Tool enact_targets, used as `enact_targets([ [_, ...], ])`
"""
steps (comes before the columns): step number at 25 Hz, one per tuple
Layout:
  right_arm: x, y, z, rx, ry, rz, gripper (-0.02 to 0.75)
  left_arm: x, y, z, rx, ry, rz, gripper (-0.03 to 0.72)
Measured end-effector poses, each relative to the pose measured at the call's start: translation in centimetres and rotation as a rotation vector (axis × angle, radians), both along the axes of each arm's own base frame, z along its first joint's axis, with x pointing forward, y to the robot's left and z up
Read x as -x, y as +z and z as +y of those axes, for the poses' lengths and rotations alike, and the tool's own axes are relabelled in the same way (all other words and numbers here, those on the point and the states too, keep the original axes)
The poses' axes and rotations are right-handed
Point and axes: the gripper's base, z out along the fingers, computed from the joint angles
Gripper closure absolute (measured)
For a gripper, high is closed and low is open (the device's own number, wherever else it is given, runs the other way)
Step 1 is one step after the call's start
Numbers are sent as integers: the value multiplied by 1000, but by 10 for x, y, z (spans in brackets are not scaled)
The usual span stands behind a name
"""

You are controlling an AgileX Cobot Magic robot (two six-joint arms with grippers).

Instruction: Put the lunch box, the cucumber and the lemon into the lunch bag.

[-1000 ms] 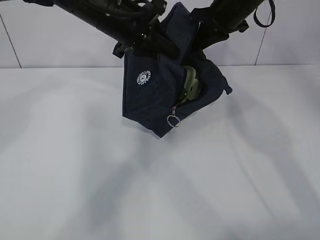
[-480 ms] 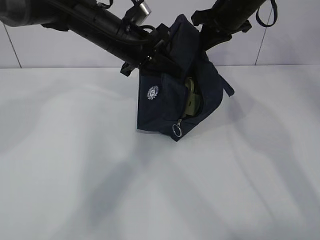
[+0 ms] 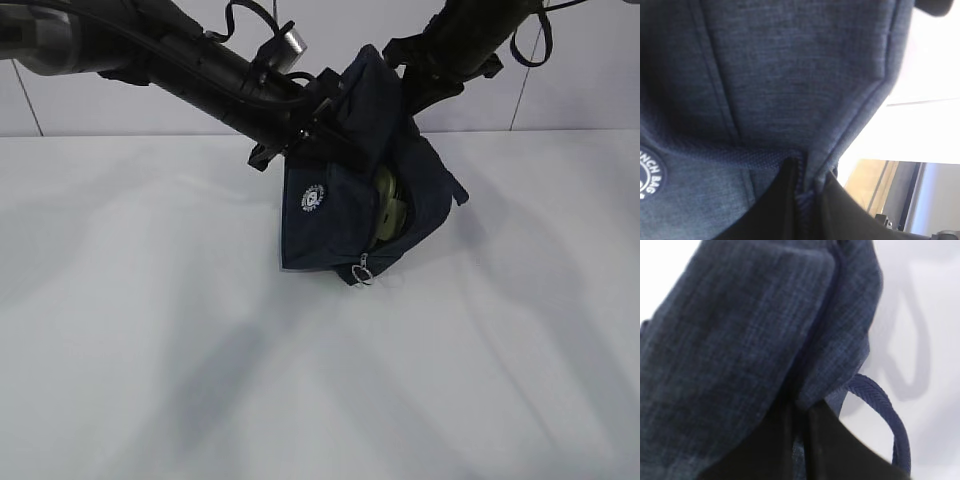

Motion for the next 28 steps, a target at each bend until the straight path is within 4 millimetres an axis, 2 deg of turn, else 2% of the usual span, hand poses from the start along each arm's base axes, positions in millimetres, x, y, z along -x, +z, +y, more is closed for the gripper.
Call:
enact_targets([
  [4,1,0,3,-12,13,-1,722,-3,0,6,1,2,6,663],
  [8,1,1,6,-47,24,3,703,-5,0,14,2,-1,18,620],
  [19,1,3,10,-99,28,1,549,-19,4,48,12,36,41,452],
  [24,2,6,14,-155,51,-1,465,-24,4,64,14,57,50,436],
  [28,3,8,17,-188,63,-1,449,-27,4,71,15,70,51,434],
])
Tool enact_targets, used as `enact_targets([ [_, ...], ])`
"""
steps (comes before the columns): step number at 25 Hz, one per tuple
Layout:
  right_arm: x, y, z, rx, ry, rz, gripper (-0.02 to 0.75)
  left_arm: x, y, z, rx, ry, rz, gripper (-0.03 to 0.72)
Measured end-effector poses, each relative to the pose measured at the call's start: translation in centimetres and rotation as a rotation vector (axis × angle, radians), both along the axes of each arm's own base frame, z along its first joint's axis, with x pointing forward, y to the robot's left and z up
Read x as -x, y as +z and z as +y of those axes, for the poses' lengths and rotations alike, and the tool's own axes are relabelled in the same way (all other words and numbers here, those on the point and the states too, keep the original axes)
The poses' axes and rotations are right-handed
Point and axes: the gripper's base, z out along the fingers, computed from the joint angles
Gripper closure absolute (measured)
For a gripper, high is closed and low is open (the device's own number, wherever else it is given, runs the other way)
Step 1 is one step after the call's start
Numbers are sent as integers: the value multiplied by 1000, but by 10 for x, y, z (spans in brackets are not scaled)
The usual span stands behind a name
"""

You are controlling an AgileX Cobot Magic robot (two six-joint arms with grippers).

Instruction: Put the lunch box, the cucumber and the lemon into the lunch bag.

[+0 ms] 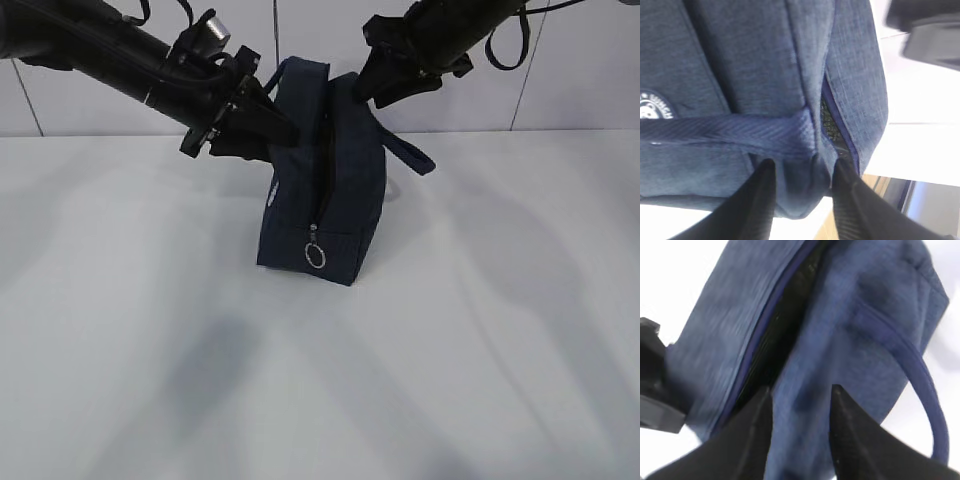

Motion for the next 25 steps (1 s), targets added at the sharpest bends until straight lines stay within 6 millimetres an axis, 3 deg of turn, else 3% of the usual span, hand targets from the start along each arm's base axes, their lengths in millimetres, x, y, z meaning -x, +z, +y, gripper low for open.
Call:
enact_targets([
  [8,0,8,2,-15,7,-27,448,-5,0,12,-3,25,0,429],
  [15,0,27,2,-25,10,-95,448,-7,1,20,-13,35,-5,358],
  [25,2,33,7,-95,21,-90,448,-3,40,61,-161,66,-148,346],
])
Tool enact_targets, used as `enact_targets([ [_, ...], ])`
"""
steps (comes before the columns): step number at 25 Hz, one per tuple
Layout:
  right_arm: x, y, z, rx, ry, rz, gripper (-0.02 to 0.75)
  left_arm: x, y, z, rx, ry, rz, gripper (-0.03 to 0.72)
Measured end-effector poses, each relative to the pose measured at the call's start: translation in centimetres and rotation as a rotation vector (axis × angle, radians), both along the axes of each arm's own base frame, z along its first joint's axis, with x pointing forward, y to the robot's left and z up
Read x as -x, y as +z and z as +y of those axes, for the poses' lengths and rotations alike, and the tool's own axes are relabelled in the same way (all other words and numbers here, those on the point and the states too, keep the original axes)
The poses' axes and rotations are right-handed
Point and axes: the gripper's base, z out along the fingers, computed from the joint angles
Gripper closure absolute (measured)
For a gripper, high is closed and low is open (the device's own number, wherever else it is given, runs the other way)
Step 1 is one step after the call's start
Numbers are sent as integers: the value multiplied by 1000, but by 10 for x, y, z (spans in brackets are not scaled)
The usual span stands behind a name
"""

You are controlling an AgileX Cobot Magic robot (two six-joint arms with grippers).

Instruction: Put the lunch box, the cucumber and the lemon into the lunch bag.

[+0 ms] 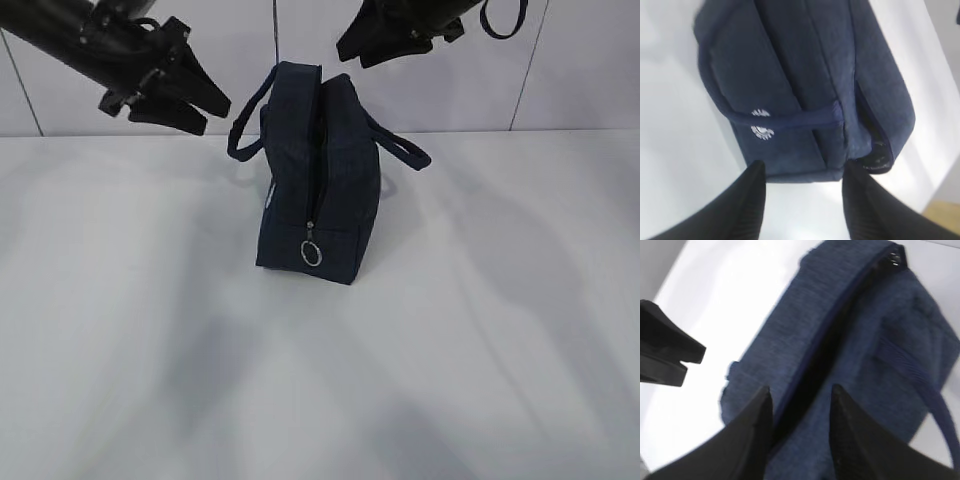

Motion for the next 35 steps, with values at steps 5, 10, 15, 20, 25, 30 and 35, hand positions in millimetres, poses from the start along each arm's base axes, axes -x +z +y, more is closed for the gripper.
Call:
enact_targets([
  [5,7,25,2,-72,-3,-64,448,9,40,11,-82,48,-151,346],
  [10,24,77,-2,-107,-49,-242,448,22,81,20,-152,102,-319,346],
  [15,57,144,-11,-129,-80,-488,448,45,126,27,-163,133,-452,346],
  [20,104,202,-19,-127,-65,-682,448,77,171,34,-172,157,-583,346],
  [25,139,234,-26,-105,-61,-790,449,107,205,41,-191,174,-690,353],
  [30,169,257,-31,-86,-53,-881,449,135,230,46,-197,188,-771,357],
  [35,200,278,-36,-75,-38,-973,497,162,251,50,-187,199,-840,362],
])
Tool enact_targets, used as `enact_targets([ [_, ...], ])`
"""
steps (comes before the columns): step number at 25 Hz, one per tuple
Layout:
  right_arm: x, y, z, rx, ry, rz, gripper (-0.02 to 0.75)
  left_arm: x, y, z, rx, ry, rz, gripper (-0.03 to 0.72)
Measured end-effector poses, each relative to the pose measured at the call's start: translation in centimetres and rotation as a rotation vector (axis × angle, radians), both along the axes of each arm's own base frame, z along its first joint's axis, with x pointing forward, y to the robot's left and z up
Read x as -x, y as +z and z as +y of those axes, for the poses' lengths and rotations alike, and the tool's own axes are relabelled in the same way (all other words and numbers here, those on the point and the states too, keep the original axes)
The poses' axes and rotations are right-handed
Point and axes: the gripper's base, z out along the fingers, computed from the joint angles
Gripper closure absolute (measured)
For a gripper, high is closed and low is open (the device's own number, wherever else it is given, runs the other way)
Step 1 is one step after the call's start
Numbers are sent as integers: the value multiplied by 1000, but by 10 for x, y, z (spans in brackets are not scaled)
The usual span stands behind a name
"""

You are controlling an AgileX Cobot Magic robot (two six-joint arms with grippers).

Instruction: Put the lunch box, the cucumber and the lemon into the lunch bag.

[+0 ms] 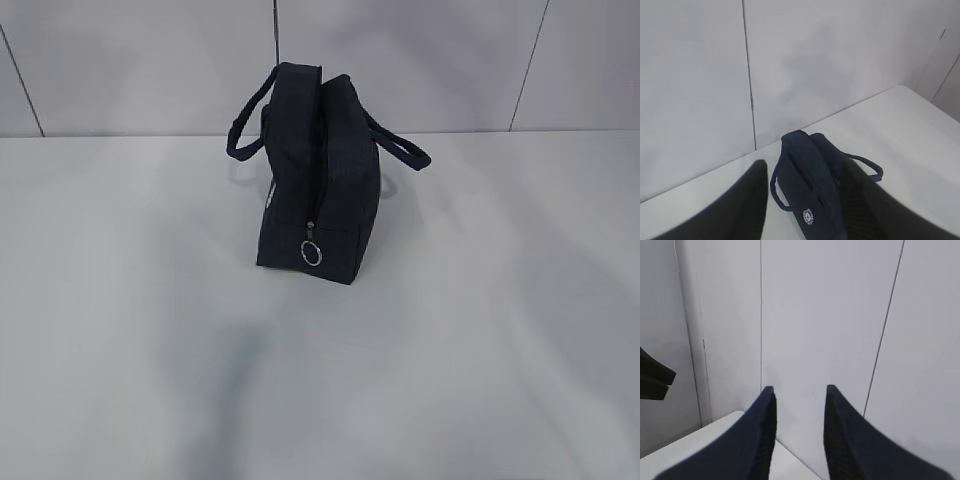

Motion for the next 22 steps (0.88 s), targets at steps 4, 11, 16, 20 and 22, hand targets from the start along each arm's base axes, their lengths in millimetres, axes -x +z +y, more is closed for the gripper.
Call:
enact_targets([
  [4,31,14,-3,20,19,-43,510,23,16,4,3,1,-56,367],
  [11,88,23,-11,34,30,-63,514,64,16,11,-3,20,-92,377],
  [16,130,9,-20,24,3,-65,514,91,3,17,1,42,-111,377],
  [20,149,-22,-28,-13,-67,-66,514,102,-9,19,-2,46,-99,378],
  [22,151,-43,-32,-28,-104,-49,514,103,-15,19,-6,45,-84,378],
])
